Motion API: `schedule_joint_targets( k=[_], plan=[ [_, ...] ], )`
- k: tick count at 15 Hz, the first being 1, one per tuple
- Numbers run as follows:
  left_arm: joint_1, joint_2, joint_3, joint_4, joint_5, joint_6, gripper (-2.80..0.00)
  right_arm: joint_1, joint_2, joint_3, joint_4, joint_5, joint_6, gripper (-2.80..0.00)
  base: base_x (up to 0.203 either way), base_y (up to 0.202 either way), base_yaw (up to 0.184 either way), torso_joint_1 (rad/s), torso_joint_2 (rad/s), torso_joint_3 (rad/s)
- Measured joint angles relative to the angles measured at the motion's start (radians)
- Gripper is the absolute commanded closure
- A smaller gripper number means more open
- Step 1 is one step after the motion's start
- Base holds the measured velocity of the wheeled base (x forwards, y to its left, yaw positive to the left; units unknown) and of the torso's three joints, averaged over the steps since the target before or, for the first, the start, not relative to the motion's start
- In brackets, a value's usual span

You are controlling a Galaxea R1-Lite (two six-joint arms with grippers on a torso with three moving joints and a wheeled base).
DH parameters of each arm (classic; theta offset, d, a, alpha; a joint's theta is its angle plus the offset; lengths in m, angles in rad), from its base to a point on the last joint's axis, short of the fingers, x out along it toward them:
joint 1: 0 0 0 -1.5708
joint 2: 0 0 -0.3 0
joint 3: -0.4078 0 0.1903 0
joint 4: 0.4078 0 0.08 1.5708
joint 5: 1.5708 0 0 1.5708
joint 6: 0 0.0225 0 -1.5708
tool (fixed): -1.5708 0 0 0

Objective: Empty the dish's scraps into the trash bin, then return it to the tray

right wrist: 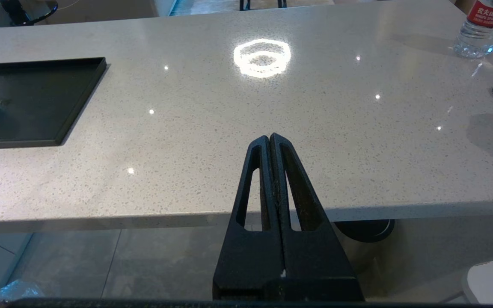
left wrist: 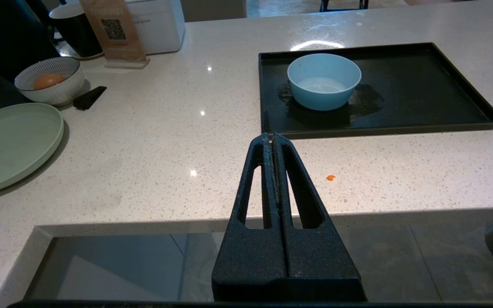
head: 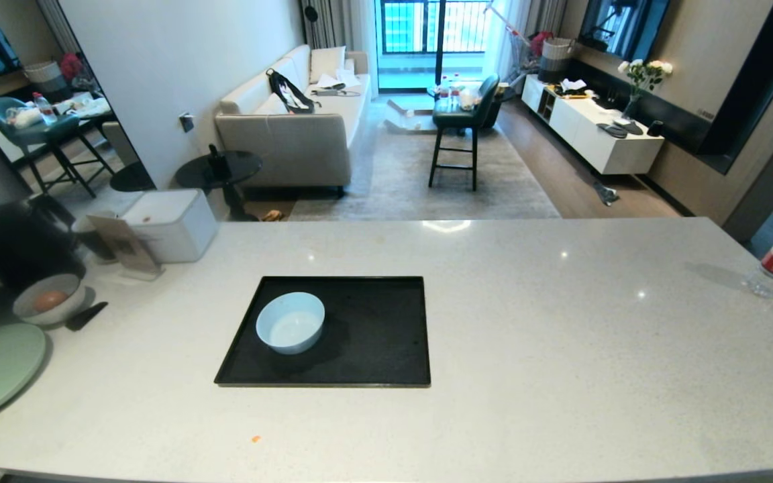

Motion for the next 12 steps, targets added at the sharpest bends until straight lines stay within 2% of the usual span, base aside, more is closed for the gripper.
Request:
schedule_joint_targets(
  k=[12],
  plan=[
    [0.0,0.0,0.0,0.0,0.0,-0.002,0.0,0.0,0.0,-0.001,0.0,0.0,0.007,0.0,0.0,0.0,0.0,0.0,0.0,0.0]
  ],
)
